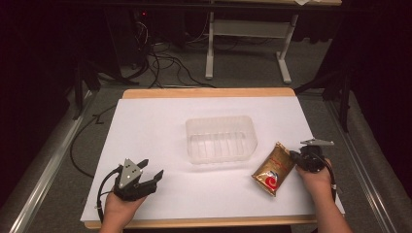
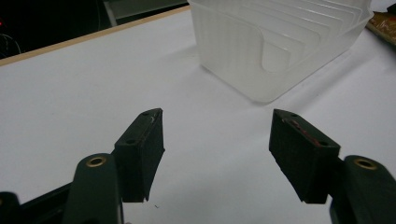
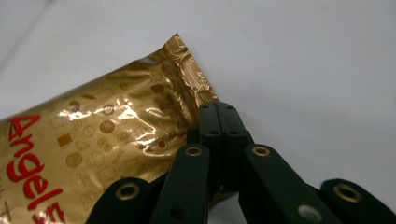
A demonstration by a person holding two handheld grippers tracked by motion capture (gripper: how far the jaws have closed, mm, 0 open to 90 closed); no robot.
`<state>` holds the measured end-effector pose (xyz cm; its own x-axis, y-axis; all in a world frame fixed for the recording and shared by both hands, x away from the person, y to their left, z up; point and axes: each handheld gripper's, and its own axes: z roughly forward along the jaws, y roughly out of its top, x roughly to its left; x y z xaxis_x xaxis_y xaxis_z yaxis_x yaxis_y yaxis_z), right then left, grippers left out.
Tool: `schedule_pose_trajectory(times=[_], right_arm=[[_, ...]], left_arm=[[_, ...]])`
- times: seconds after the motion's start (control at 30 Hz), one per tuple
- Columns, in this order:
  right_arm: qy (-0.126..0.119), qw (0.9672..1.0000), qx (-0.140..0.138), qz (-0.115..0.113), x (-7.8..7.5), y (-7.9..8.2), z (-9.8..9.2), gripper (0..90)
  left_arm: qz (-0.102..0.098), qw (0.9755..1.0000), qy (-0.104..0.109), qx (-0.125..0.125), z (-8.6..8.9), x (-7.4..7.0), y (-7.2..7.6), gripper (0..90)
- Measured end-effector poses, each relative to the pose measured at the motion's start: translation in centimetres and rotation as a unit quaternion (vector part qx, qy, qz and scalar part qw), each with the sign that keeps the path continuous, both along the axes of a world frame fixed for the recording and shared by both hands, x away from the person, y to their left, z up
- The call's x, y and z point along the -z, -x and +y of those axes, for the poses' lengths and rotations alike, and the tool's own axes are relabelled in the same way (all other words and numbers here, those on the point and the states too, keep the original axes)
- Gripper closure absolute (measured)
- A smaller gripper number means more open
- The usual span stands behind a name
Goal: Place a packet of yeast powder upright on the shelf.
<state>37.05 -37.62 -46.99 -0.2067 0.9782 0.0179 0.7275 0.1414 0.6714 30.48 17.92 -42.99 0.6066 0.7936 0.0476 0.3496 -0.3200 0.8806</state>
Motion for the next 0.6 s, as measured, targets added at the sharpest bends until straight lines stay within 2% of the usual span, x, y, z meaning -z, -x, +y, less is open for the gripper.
schedule_pose_trajectory(times=[0.2,0.3,0.47,0.53,0.57,0.6], right_arm=[[-0.014,0.9998,-0.009,0.013,-0.2,1.6,-0.3,90.0],[-0.008,0.9993,-0.030,0.021,-0.4,2.8,0.1,90.0],[-0.009,0.9992,-0.032,0.024,-0.5,3.1,0.4,90.0],[-0.012,0.9992,-0.035,0.018,-0.7,3.1,0.4,90.0],[-0.010,0.9996,-0.024,-0.003,-1.1,3.1,0.5,90.0],[-0.010,0.9996,-0.024,-0.003,-1.1,3.1,0.5,90.0]], left_arm=[[-0.001,1.0000,0.000,0.001,0.1,0.0,0.0,36.0],[-0.003,1.0000,0.003,0.004,0.1,-0.1,0.1,36.0],[-0.003,1.0000,0.005,0.004,0.1,-0.2,0.1,36.0],[-0.004,1.0000,0.003,0.003,0.1,-0.2,0.1,36.0],[-0.004,1.0000,0.004,0.003,0.2,-0.2,0.1,36.1],[-0.004,1.0000,0.004,0.003,0.2,-0.2,0.1,36.1]])
